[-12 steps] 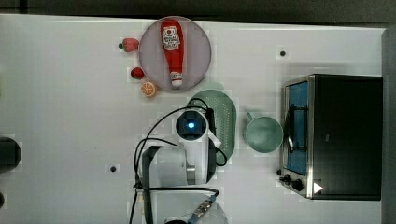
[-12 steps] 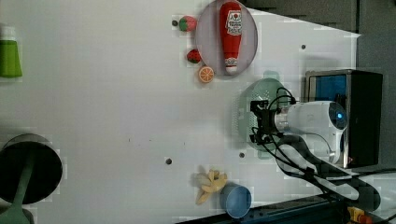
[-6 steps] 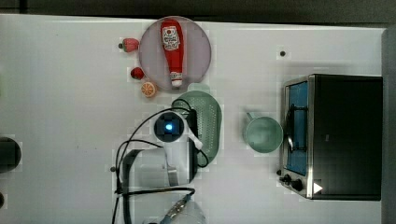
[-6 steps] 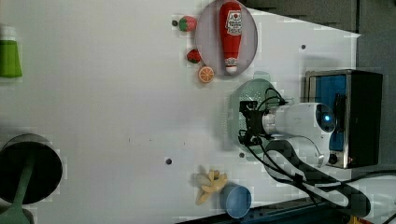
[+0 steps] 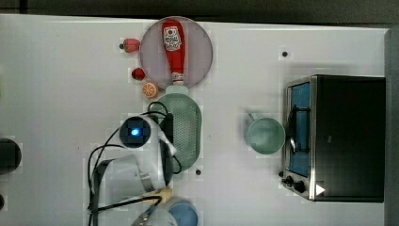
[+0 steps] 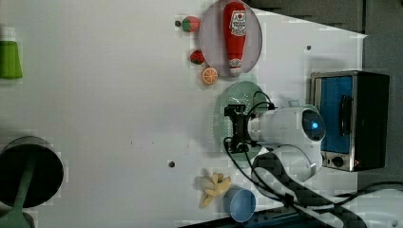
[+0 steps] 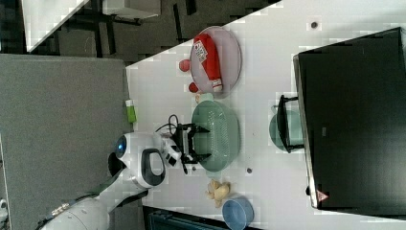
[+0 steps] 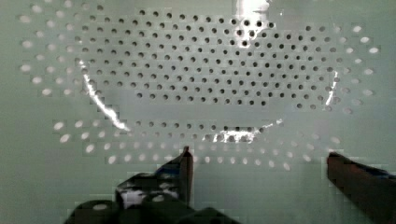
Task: Drag strainer right to left.
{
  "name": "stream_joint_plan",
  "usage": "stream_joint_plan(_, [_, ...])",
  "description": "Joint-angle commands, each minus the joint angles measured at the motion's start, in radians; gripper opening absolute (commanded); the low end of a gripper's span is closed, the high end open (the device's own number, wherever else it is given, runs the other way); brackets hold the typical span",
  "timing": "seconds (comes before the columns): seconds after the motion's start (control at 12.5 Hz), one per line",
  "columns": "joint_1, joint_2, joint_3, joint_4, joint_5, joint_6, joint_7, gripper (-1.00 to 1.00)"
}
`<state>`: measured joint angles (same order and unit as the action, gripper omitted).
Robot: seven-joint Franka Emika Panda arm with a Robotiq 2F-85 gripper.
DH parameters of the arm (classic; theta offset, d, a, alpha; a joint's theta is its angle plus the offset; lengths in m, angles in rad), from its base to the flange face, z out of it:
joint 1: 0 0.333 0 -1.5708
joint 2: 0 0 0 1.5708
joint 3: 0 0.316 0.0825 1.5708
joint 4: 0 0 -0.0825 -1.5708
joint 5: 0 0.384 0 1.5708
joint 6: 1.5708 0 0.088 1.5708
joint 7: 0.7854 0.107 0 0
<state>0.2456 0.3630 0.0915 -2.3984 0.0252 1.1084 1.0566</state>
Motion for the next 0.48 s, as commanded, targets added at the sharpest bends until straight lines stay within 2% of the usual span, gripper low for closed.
stream_joint_plan(0.08, [0.054, 0.013, 0.034, 0.033, -0.024, 0.004, 0.138, 1.0])
stream_joint_plan(0.48, [0.146, 0.084, 0.036, 0.127, 0.049, 0.004, 0.174, 1.0])
